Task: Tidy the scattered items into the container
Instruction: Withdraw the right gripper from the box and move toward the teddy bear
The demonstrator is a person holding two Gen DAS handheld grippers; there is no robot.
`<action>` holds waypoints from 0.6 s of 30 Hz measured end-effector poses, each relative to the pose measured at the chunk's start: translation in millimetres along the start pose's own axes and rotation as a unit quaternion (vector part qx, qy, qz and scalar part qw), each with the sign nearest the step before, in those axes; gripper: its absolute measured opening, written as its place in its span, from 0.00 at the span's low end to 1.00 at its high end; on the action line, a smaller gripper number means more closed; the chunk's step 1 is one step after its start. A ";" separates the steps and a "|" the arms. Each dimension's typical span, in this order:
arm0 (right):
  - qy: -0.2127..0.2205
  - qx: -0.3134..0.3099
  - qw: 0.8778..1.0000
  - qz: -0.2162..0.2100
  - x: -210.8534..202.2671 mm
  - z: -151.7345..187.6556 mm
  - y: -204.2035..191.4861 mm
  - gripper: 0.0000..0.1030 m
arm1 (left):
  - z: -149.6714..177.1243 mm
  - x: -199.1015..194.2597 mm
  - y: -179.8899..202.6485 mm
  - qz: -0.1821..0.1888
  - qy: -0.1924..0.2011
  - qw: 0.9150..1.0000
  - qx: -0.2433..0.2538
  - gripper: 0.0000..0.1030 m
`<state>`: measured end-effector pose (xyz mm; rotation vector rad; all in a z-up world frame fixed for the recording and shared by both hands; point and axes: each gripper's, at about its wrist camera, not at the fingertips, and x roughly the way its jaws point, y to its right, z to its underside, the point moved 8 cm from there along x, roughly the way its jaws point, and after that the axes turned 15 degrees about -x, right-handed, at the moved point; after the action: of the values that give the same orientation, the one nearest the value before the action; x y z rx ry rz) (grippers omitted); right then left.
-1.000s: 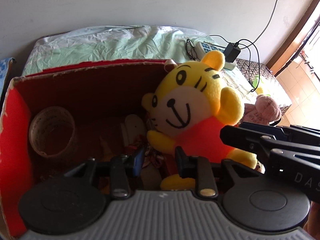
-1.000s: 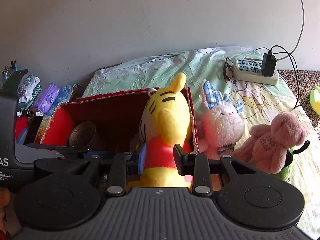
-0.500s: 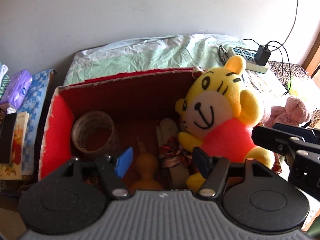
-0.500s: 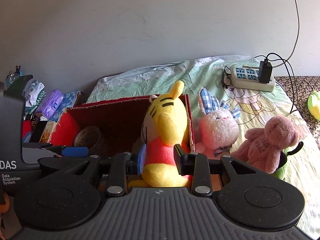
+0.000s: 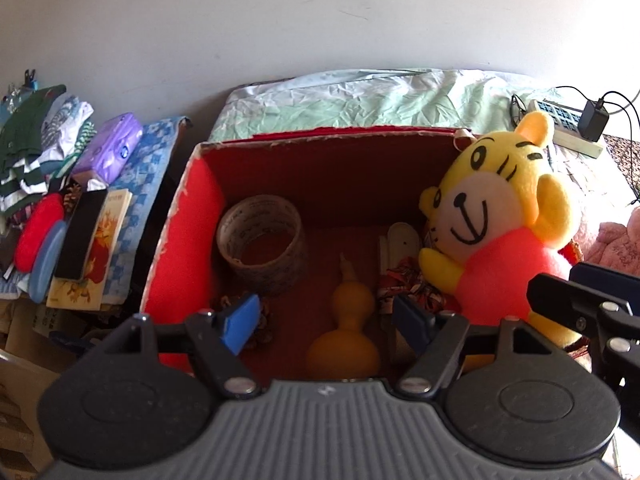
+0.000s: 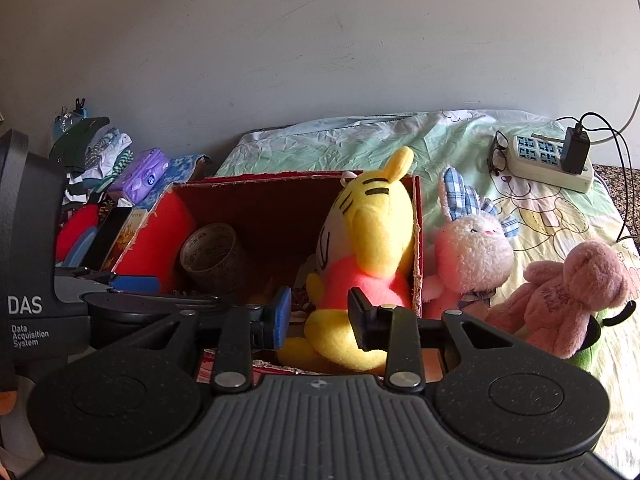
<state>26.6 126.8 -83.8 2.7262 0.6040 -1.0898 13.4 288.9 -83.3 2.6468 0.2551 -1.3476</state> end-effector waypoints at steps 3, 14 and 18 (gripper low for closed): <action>0.000 -0.003 1.000 -0.006 -2.5 2.0 3.8 0.33 | 3.2 -5.7 0.5 -0.014 0.009 1.000 -0.010 0.83; -0.002 -0.039 0.998 -0.049 -13.9 11.8 6.4 0.34 | 16.1 -32.6 6.7 -0.069 0.024 0.997 -0.026 0.98; -0.004 -0.046 0.997 -0.064 -17.7 18.8 12.2 0.35 | 23.8 -42.9 8.9 -0.078 0.028 0.996 -0.037 0.98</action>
<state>8.3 105.0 -85.5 2.6354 0.8161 -1.0703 -28.1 271.7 -61.8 2.6525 0.5186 -1.2822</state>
